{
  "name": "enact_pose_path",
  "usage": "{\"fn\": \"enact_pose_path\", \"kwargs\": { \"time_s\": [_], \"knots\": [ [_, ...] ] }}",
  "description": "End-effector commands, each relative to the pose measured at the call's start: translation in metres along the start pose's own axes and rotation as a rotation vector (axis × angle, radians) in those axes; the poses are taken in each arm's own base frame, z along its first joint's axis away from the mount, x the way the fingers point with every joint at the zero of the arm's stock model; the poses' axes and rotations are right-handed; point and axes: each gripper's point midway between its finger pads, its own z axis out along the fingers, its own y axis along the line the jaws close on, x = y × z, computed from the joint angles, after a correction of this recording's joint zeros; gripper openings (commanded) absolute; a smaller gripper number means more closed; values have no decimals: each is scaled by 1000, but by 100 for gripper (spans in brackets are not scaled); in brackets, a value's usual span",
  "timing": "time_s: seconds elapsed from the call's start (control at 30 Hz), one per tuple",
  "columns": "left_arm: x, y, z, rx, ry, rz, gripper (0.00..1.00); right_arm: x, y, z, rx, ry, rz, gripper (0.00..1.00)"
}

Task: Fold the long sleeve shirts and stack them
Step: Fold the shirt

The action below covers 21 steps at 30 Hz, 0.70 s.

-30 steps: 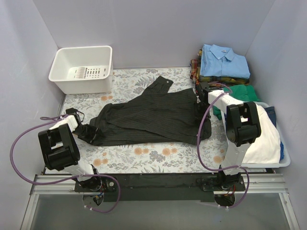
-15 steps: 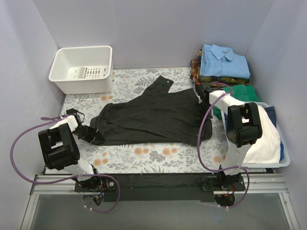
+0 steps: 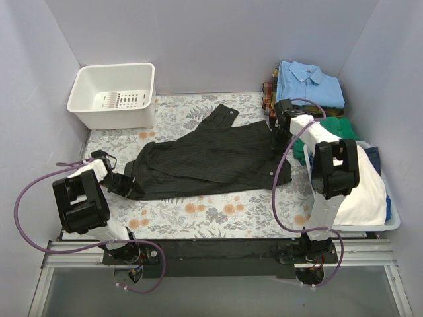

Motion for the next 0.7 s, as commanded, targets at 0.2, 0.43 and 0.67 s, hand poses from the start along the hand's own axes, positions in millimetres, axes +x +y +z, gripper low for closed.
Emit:
{"fn": "enact_pose_path", "kwargs": {
  "time_s": [0.2,0.43,0.67],
  "knots": [
    [-32,3,14,-26,-129,82,29,11,-16,8,56,41,38,30],
    [-39,-70,-37,274,-206,268,44,13,-21,-14,62,5,51,45],
    [-29,-104,-58,376,-243,361,46,27,-25,-37,56,-22,42,45]
  ]
}}
